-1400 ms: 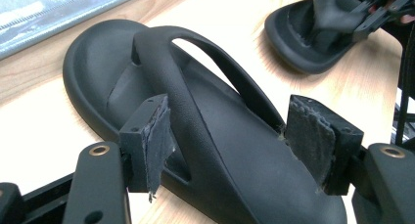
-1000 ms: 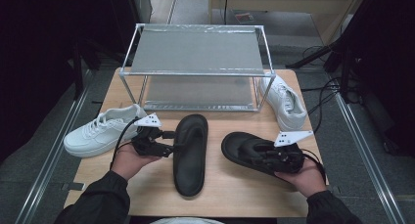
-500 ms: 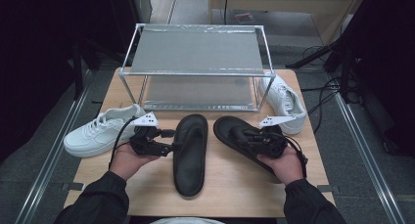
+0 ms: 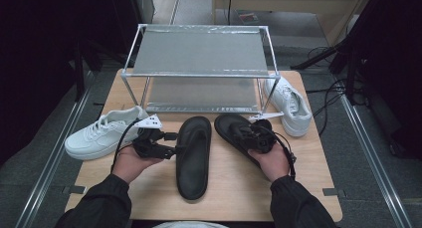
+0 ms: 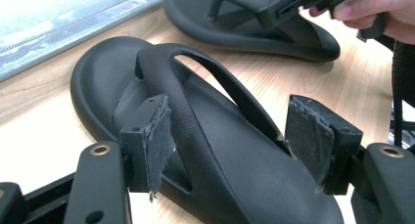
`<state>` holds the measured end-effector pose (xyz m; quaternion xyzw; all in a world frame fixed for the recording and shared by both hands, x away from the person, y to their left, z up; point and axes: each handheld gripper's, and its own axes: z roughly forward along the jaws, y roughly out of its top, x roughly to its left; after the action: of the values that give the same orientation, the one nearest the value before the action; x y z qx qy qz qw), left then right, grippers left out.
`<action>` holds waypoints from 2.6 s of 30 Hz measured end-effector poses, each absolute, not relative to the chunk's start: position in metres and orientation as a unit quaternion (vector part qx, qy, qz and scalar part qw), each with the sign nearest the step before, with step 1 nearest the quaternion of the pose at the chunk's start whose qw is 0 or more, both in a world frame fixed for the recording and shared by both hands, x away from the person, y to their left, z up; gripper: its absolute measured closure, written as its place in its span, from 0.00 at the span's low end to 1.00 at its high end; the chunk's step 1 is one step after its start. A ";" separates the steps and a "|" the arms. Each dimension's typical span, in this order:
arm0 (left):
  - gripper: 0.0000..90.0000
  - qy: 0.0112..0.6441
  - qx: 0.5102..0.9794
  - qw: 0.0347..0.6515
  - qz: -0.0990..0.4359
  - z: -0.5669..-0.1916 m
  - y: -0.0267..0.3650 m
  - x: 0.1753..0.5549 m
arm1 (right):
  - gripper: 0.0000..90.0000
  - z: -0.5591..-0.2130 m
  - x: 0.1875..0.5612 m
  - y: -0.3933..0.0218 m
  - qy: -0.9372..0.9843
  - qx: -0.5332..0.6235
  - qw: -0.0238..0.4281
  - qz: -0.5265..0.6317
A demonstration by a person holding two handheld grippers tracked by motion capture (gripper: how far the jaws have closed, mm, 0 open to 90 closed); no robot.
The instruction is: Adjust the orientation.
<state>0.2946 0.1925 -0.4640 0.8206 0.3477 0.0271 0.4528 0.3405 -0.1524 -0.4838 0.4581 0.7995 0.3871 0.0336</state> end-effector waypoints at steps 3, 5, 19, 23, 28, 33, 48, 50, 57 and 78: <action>0.38 0.347 0.822 0.451 0.027 -0.465 0.193 0.293 | 0.87 -0.490 0.345 -0.145 0.804 0.462 0.030 0.374; 0.38 0.346 0.822 0.451 0.026 -0.465 0.193 0.293 | 0.87 -0.493 0.347 -0.141 0.805 0.464 0.036 0.368; 0.38 0.353 0.822 0.447 0.017 -0.469 0.194 0.295 | 0.80 -0.502 0.356 -0.136 0.803 0.459 0.040 0.379; 0.39 0.354 0.820 0.449 0.019 -0.469 0.197 0.295 | 0.74 -0.494 0.352 -0.140 0.803 0.444 0.057 0.393; 0.40 0.356 0.821 0.446 0.020 -0.469 0.199 0.295 | 0.75 -0.482 0.344 -0.150 0.799 0.434 0.055 0.412; 0.40 0.357 0.821 0.446 0.021 -0.469 0.200 0.295 | 0.77 -0.472 0.333 -0.162 0.802 0.418 0.051 0.424; 0.39 0.358 0.824 0.438 0.026 -0.472 0.200 0.297 | 1.00 -0.482 0.327 -0.197 0.828 0.404 0.042 0.386; 0.39 0.358 0.825 0.436 0.025 -0.473 0.200 0.296 | 1.00 -0.485 0.329 -0.195 0.831 0.406 0.043 0.379; 0.39 0.359 0.825 0.436 0.024 -0.474 0.199 0.297 | 0.99 -0.495 0.331 -0.183 0.848 0.396 0.039 0.351; 0.39 0.362 0.825 0.433 0.017 -0.476 0.196 0.298 | 0.99 -0.495 0.333 -0.167 0.851 0.392 0.038 0.349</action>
<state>0.2979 0.1965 -0.4762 0.8251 0.3621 0.0166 0.4333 0.3331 -0.1673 -0.4949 0.3918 0.8506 0.3486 0.0385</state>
